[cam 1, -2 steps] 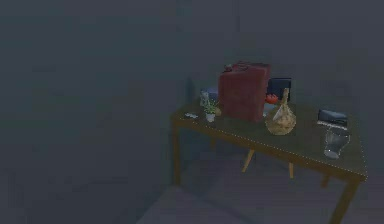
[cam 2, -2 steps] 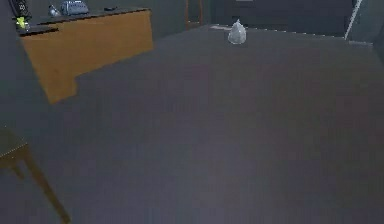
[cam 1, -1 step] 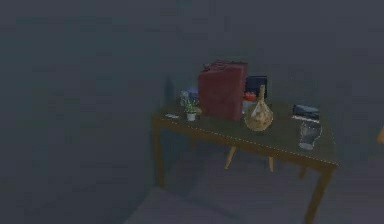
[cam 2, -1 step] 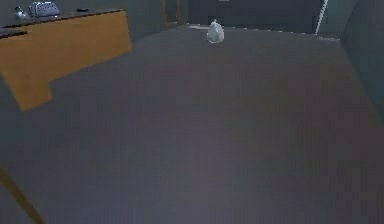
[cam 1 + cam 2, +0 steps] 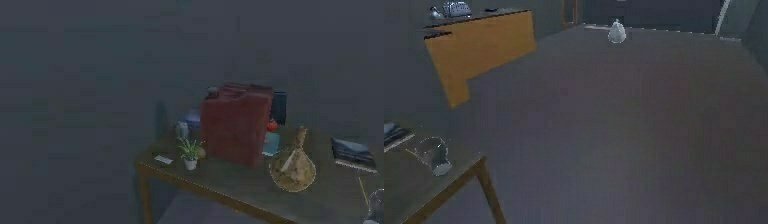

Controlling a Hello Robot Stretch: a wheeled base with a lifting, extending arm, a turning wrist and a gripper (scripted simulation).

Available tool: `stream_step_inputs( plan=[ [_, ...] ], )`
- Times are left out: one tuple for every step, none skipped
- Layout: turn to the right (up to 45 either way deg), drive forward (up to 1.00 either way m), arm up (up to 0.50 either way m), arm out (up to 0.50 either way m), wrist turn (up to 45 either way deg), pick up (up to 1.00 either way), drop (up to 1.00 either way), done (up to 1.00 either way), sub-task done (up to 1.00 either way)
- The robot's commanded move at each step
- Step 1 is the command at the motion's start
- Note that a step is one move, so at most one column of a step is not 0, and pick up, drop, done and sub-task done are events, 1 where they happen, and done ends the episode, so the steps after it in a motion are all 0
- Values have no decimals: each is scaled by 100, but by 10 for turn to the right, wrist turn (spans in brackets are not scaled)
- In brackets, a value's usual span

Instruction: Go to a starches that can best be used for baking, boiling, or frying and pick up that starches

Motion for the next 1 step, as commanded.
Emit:
stream_step_inputs(
  plan=[
    [-450, 0, 0, 0, 0, 0, 0, 0, 0]
  ],
)
